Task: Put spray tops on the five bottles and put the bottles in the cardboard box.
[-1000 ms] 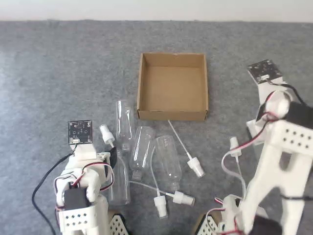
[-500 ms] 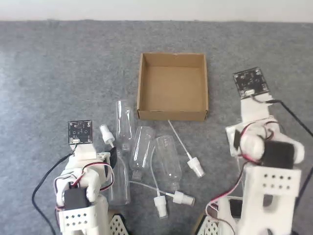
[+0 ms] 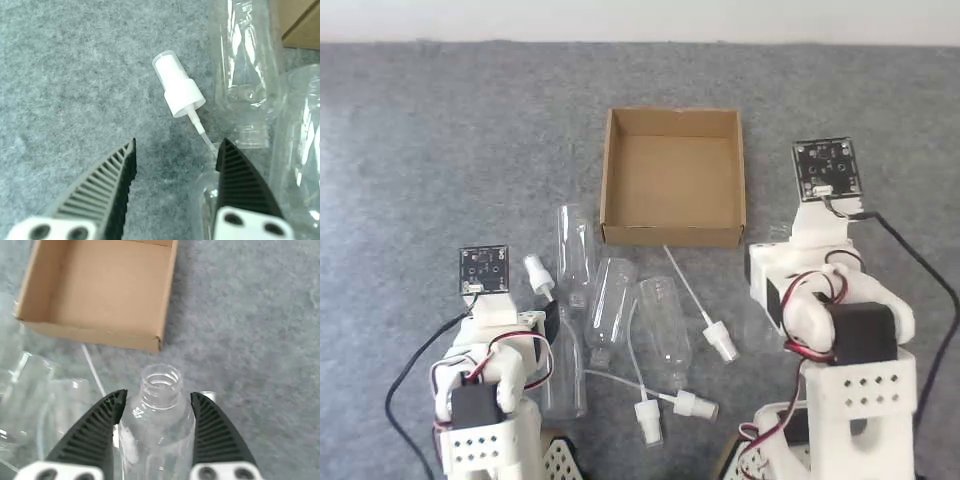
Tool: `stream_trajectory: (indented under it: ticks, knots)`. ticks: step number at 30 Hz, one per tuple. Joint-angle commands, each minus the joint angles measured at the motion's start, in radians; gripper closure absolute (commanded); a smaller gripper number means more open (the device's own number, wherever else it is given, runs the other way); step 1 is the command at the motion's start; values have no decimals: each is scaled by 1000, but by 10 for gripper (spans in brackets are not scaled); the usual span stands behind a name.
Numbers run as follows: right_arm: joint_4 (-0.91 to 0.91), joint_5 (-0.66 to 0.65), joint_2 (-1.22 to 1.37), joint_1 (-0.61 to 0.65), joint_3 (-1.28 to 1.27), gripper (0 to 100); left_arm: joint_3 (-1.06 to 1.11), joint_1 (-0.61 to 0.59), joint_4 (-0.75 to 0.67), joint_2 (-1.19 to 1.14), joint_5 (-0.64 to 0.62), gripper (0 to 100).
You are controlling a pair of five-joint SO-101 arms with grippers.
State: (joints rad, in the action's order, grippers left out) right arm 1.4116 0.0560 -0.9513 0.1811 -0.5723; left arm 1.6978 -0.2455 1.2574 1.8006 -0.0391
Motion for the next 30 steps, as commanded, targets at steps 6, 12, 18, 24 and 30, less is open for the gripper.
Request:
stream_trajectory:
  ticks: [6,12,18,24,30]
  knots:
    - [-21,97,-33,70,11,974,-13,-5,5,23,0,754]
    - [-59,97,-148,68,-64,991,-13,-5,5,23,0,754]
    - [-197,97,-332,70,-256,991,-13,-5,5,23,0,754]
    - [-294,97,-504,70,-414,991,-13,-5,5,23,0,754]
    - [-369,97,-604,70,-509,991,-13,2,5,23,0,753]
